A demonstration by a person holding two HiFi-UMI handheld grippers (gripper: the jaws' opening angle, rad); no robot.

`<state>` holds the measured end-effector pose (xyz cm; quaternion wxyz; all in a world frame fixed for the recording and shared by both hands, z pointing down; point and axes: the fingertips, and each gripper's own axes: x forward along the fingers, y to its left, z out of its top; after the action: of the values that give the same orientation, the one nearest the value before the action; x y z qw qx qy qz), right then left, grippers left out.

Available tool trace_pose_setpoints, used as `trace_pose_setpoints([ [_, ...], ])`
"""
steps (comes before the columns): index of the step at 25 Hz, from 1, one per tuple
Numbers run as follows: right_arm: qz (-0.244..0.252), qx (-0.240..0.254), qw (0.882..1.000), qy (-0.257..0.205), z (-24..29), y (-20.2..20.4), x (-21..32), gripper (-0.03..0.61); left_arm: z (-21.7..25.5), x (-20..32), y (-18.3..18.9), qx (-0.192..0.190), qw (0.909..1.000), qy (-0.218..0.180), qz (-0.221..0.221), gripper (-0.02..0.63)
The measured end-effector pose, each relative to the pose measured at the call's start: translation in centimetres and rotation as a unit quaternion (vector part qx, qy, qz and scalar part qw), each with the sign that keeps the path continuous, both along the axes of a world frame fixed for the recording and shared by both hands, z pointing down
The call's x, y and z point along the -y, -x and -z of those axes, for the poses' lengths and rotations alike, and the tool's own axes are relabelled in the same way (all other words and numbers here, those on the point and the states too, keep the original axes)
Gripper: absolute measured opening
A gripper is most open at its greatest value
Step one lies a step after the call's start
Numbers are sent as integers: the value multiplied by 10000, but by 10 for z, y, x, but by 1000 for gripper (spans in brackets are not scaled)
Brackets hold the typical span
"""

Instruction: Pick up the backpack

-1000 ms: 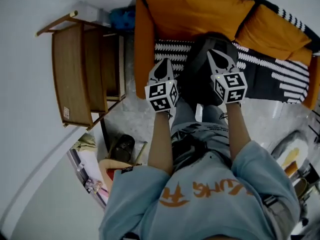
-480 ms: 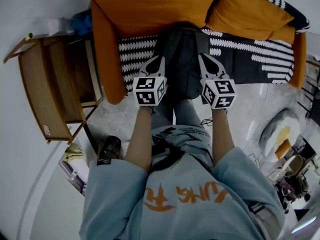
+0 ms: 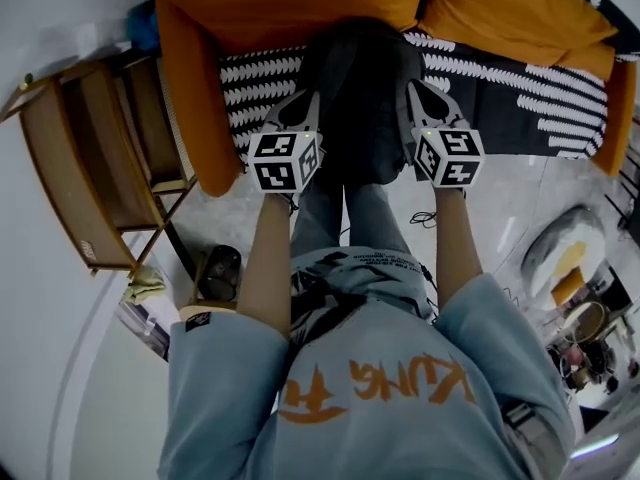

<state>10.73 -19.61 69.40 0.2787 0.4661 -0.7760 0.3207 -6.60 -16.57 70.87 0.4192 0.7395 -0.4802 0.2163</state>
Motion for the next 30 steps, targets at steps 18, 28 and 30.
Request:
trace_pose_setpoints([
  [18, 246, 416, 9955, 814, -98, -53, 18, 97, -86, 43, -10, -230, 9974, 654, 197, 214],
  [28, 661, 1144, 9760, 1732, -144, -49, 46, 179, -123, 68, -32, -800, 9897, 1162, -244, 237],
  [30, 803, 1262, 9715, 1841, -148, -45, 49, 180, -128, 74, -39, -984, 9869, 1246, -291, 236],
])
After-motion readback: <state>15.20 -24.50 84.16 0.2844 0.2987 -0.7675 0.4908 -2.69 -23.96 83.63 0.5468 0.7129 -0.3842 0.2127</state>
